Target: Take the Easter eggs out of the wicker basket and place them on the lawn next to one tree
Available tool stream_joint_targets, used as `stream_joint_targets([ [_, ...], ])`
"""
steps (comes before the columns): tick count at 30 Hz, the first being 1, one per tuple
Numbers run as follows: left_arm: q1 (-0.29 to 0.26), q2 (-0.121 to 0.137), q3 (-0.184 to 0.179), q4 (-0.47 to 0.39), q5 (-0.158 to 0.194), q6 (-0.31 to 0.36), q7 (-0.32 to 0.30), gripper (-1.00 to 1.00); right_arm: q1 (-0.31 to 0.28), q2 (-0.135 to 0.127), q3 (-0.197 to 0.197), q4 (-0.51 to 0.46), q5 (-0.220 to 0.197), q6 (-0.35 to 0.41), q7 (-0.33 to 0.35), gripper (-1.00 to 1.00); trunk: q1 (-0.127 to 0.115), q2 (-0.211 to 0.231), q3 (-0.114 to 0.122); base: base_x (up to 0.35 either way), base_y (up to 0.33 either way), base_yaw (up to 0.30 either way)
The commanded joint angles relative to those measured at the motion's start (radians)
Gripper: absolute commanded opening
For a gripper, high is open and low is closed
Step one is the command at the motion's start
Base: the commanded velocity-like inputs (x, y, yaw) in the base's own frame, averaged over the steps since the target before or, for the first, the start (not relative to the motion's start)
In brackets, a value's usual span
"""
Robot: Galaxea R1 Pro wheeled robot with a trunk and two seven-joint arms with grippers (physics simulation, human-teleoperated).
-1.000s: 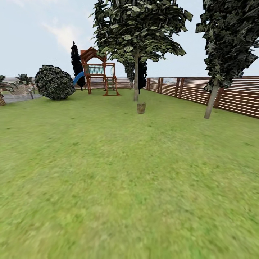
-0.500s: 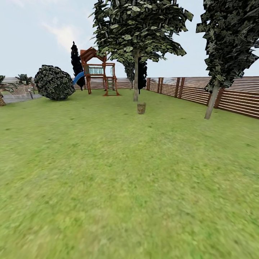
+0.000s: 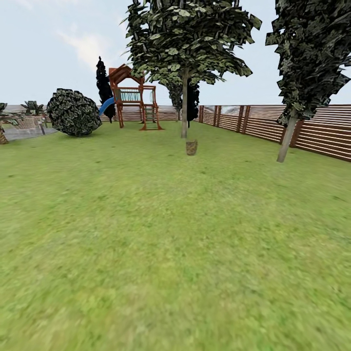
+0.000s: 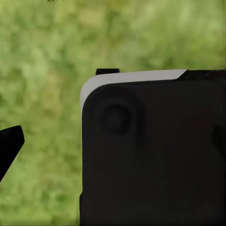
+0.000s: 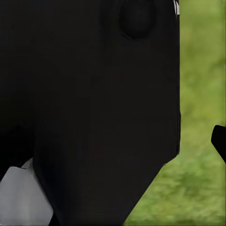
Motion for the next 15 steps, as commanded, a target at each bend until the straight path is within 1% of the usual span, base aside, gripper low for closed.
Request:
stream_joint_targets([
  [1, -0.001, 0.000, 0.001, 0.001, -0.001, -0.003, 0.000, 1.00, 0.000, 0.000, -0.008, -0.001, -0.002, -0.001, 0.003, 1.00, -0.004, 0.007, 0.002, 0.000, 0.000, 0.000],
  [15, -0.001, 0.002, 0.001, 0.002, -0.001, 0.001, 0.000, 1.00, 0.000, -0.001, -0.011, 0.000, -0.003, 0.000, 0.003, 1.00, -0.058, 0.105, 0.046, 0.000, 0.000, 0.000],
])
